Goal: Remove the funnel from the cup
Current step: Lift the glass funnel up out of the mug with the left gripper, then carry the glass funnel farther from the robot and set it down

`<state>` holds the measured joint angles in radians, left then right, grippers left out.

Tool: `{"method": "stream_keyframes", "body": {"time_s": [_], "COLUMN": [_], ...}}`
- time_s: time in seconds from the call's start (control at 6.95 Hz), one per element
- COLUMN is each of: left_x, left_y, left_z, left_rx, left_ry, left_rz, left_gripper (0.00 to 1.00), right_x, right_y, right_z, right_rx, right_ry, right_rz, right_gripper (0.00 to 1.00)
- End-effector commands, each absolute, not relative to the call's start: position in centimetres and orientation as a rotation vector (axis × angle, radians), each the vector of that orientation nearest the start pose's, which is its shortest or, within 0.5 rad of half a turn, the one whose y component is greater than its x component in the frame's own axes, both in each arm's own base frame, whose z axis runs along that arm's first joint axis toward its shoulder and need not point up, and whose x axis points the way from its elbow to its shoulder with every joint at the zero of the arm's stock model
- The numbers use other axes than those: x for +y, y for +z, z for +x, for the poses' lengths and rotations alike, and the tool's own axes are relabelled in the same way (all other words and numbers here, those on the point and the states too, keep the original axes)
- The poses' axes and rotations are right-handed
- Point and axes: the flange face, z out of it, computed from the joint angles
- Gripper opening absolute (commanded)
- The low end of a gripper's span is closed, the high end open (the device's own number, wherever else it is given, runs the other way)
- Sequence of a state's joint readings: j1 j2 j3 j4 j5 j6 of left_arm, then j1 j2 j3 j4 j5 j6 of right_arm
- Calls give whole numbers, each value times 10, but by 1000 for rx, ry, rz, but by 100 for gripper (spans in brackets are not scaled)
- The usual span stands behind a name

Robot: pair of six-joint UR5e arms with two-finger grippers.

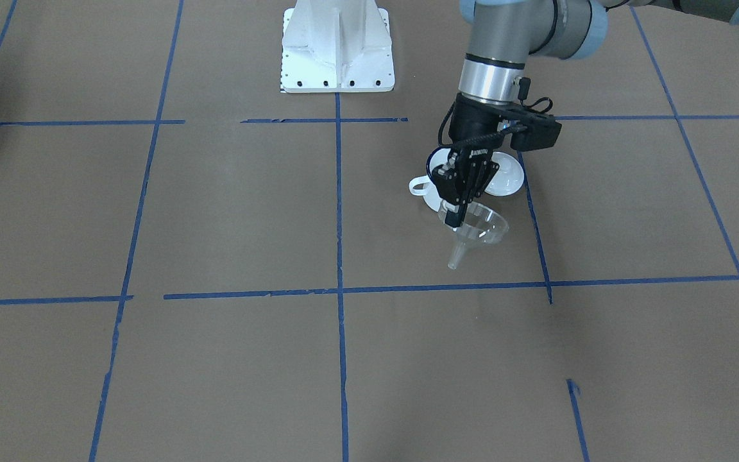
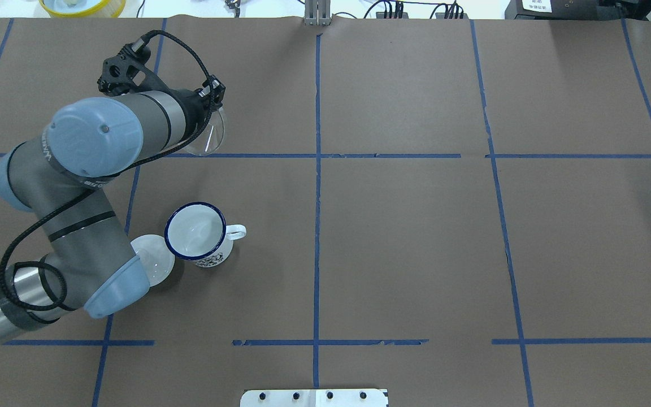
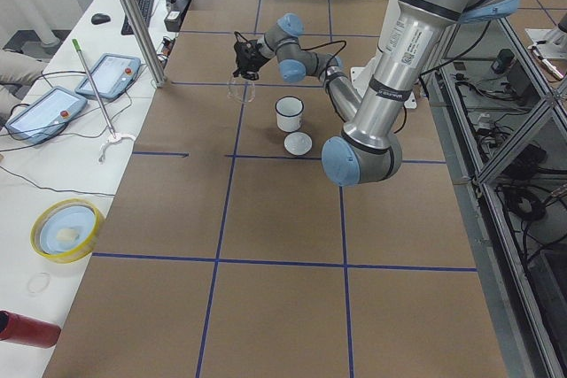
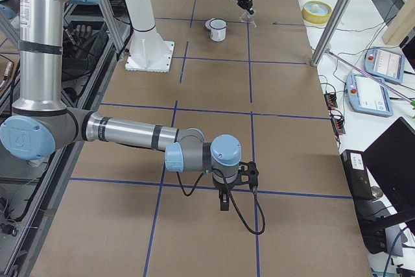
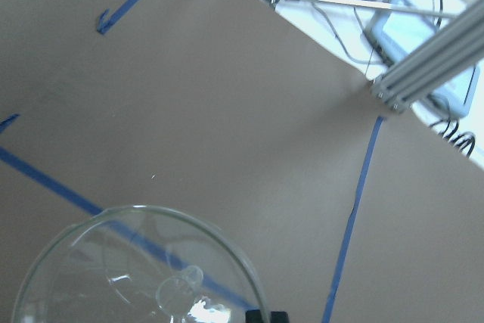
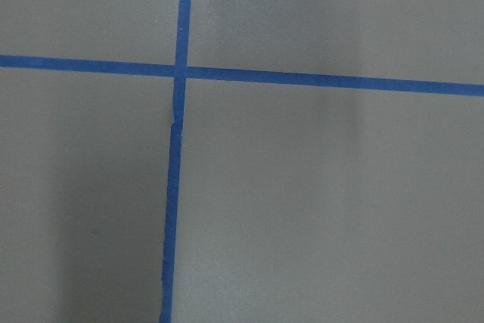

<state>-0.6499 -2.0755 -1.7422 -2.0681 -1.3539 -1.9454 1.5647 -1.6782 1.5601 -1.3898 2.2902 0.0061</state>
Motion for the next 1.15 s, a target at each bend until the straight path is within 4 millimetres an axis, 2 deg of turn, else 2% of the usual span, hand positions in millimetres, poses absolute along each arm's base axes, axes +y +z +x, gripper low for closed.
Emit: {"method": "stream_keyframes", "body": {"time_s": [0.0,0.14,0.43,0.58,0.72,0.86,1.01], "left_x": [-573,-589,-604,-606,-607,-608,-607], "left_y": [275,279,319,321,321,320,320], "left_z": [459,471,491,493,492,491,491], "left_rx": [1256,1239,1278,1282,1276,1266,1245], "left_ry": [-1324,-1381,-1416,-1418,-1411,-1384,-1336], "left_rz": [392,422,426,430,435,452,486], "left_gripper": [0,0,0,6,23,49,86], "right_x": [-449,-449,-449,-449,-449,-449,-449], "right_y": [700,700,700,699,700,700,700], "right_z": [65,65,65,65,65,65,65], "right_rx": [-720,-720,-720,-720,-720,-720,-720], "right_ry": [-23,-23,-23,-23,-23,-23,-23], "right_rz": [56,56,56,57,56,56,56], "right_gripper": [100,100,100,100,100,100,100]}}
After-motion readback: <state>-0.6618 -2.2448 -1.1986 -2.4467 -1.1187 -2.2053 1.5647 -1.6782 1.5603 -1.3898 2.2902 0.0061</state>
